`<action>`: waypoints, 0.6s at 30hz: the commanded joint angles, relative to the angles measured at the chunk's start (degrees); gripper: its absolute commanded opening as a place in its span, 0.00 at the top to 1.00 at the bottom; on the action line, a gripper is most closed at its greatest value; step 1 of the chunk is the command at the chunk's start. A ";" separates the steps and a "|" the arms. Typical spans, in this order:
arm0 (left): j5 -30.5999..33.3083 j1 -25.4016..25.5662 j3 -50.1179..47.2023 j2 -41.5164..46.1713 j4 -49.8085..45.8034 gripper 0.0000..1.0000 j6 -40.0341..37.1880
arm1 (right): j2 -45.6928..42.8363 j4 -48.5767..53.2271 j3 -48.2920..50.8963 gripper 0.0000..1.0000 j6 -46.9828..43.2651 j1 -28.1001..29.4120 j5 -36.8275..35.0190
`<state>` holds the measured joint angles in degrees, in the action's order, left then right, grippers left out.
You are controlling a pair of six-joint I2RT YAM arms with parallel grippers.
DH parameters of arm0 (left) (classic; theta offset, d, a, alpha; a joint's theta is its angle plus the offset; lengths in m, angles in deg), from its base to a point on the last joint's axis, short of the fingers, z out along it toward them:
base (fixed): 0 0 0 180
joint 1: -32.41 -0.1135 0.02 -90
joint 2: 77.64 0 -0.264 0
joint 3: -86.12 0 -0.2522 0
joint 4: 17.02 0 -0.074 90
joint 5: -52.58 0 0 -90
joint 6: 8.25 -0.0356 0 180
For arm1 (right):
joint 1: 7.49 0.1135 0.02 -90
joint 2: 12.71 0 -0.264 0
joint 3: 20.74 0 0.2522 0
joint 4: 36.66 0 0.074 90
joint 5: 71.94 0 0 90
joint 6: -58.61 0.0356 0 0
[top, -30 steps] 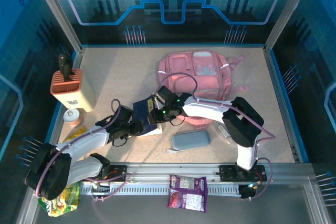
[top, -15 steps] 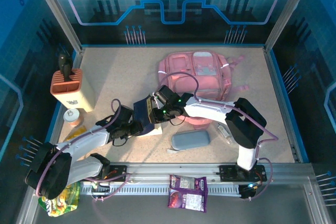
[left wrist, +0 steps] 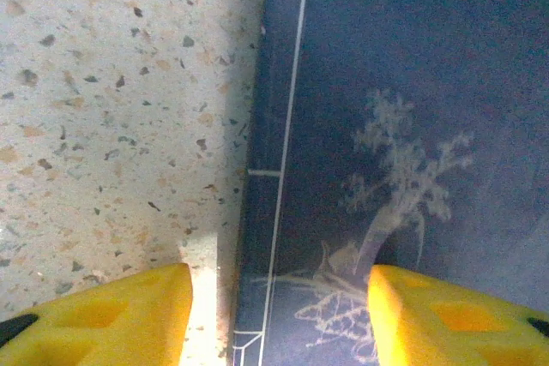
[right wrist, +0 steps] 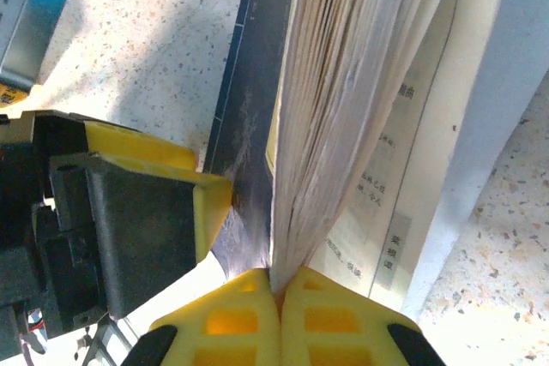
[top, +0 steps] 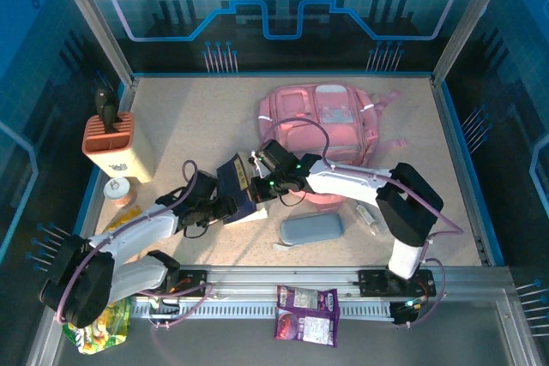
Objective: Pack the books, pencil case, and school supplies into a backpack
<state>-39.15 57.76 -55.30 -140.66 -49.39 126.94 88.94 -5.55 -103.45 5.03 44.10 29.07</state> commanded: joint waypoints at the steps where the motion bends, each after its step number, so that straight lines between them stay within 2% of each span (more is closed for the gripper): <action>1: 0.74 0.15 2.60 3.96 -3.38 0.36 -0.46 | -4.89 -1.98 0.79 1.00 -1.09 -0.36 1.29; 5: 0.73 -1.25 4.99 8.63 -6.72 0.22 -1.60 | -9.79 -4.17 3.14 1.00 -1.45 -1.88 3.13; 10: -1.79 -5.87 9.66 14.82 -12.34 0.12 -4.24 | -14.76 -5.46 4.31 1.00 -1.14 -4.92 9.71; 14: -9.06 -11.80 11.74 19.38 -12.46 0.04 -5.79 | -19.39 -6.88 6.62 1.00 -0.57 -8.41 13.23; 18: -15.06 -13.82 13.12 20.49 -9.08 0.02 -4.52 | -22.57 -8.92 7.88 1.00 0.60 -11.80 19.03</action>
<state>-46.80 44.86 -43.82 -120.68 -58.99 123.15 69.25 -10.21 -96.37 4.83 34.22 41.31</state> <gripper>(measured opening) 0.982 0.063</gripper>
